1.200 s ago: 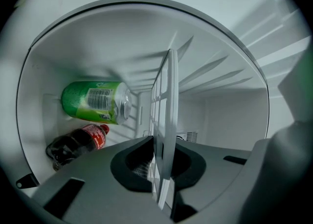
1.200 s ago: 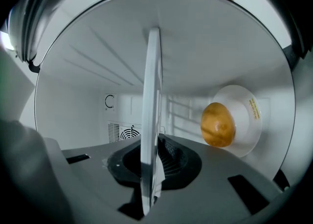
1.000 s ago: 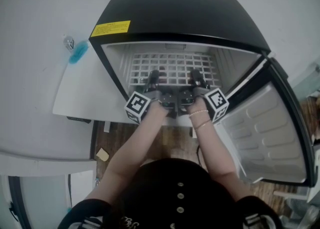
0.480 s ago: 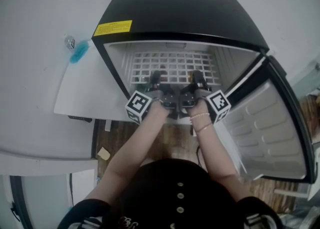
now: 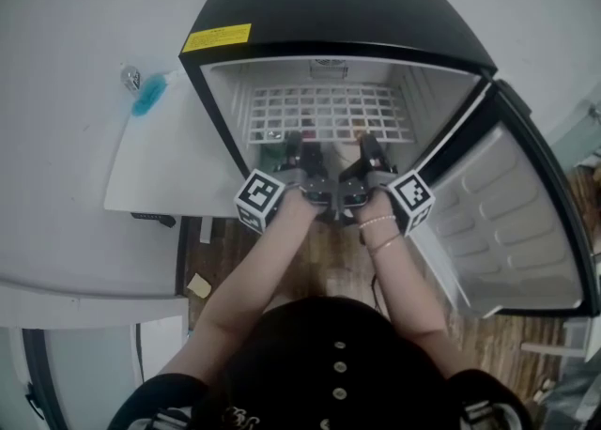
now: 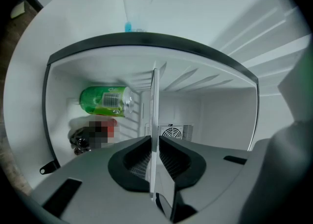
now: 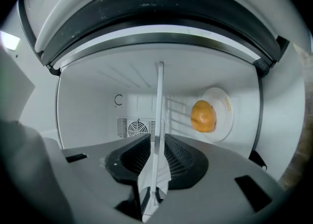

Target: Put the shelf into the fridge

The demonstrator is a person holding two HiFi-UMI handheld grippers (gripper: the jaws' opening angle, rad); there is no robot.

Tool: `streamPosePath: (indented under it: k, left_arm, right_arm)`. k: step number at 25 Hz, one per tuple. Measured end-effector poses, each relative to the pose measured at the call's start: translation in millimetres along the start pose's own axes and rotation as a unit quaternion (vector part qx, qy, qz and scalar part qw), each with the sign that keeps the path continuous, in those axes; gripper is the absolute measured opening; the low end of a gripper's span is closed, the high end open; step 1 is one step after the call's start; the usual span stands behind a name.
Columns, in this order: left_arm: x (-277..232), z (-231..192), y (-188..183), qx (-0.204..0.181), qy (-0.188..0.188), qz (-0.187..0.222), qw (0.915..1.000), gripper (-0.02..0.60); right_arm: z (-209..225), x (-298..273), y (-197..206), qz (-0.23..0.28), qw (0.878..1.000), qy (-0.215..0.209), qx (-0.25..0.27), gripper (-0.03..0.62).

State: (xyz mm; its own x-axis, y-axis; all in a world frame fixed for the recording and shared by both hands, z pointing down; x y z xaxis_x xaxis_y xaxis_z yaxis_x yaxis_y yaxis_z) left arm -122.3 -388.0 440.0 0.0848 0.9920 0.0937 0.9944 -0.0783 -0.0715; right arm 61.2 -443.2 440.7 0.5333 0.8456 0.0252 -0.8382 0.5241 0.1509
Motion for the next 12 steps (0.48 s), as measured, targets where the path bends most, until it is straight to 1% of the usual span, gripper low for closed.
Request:
streamPosePath:
  k: [2, 6, 8, 12]
  left_arm:
    - [7, 0, 1, 0.003, -0.002, -0.003, 1.0000, 0.037]
    - [20, 4, 2, 0.011, 0.000, -0.004, 0.9999, 0.037]
    - [27, 10, 2, 0.003, 0.006, -0.008, 0.9999, 0.037]
    - [37, 20, 4, -0.030, 0.014, -0.031, 0.9990, 0.035]
  right_arm:
    - [-1, 8, 4, -0.003, 1.000, 0.001, 0.004, 0.077]
    - [-1, 22, 9, -0.010, 1.000, 0.000, 0.030, 0.075]
    - [-6, 29, 13, -0.013, 0.999, 0.001, 0.046, 0.075]
    - [-18, 44, 21, -0.018, 0.996, -0.006, 0.089, 0.071]
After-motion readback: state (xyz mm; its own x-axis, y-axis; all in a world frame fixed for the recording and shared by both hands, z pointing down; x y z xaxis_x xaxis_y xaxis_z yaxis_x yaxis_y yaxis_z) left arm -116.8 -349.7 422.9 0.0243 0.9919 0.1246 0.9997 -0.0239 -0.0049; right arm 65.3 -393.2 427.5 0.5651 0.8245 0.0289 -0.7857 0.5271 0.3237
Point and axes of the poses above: the fingertips, and each gripper's own axes: x backward along the fingers, z to its right, y out of its underside, the point moved 4 cm from there along x, backward along the fingers, and after that the axes turned 4 degrees about x, right-handed, at the moved point
